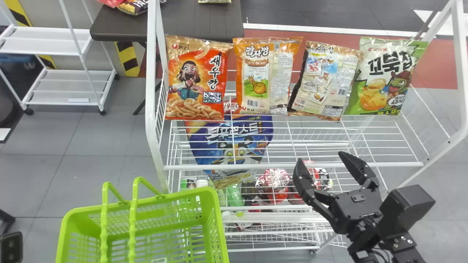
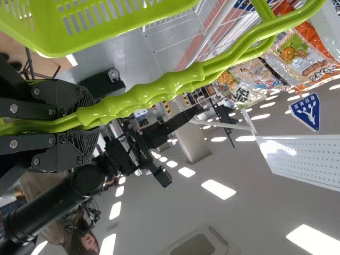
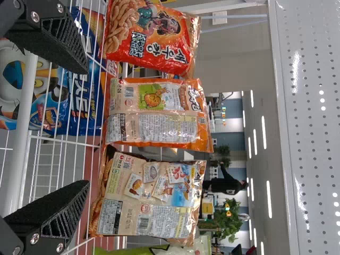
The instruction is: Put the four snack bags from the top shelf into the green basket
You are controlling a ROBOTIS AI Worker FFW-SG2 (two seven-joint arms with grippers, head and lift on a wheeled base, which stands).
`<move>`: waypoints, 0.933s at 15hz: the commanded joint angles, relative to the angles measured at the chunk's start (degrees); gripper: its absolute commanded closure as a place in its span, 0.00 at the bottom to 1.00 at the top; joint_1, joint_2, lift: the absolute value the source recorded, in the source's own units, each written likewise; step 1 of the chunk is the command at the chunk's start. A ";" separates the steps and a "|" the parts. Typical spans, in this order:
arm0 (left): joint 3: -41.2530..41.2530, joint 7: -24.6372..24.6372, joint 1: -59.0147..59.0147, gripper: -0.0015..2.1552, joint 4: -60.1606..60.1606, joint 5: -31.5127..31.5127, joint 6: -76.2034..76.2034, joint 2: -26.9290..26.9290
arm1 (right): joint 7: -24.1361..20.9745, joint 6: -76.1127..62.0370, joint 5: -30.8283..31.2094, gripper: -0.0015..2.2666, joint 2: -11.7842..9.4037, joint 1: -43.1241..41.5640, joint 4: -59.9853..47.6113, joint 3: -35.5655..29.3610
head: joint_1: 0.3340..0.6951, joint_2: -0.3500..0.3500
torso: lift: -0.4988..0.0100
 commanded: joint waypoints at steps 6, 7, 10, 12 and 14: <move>0.00 -0.57 -0.15 1.00 0.29 -0.18 0.00 -0.13 | 0.00 0.00 0.00 0.03 0.05 -2.33 2.00 1.02 | 1.00 0.41 | 0.98; 0.00 -0.57 -0.15 1.00 0.38 -0.18 0.00 -0.13 | 0.00 0.00 0.00 0.03 0.05 -3.03 2.70 1.38 | 1.00 0.42 | 0.98; 0.00 -0.57 -0.15 1.00 0.55 -0.18 0.00 -0.13 | 0.00 1.05 0.00 0.03 0.05 -6.10 4.72 3.31 | 1.00 0.44 | 0.98; 0.00 -0.57 -0.32 1.00 0.99 -0.18 0.00 -0.22 | 0.00 3.69 0.00 0.03 0.05 -9.80 6.65 5.42 | 1.00 0.47 | 0.98; 0.00 -0.57 -0.32 1.00 0.99 -0.27 0.00 -0.22 | -0.09 5.62 0.00 0.04 0.05 -14.37 9.73 8.14 | 1.00 0.53 | 0.98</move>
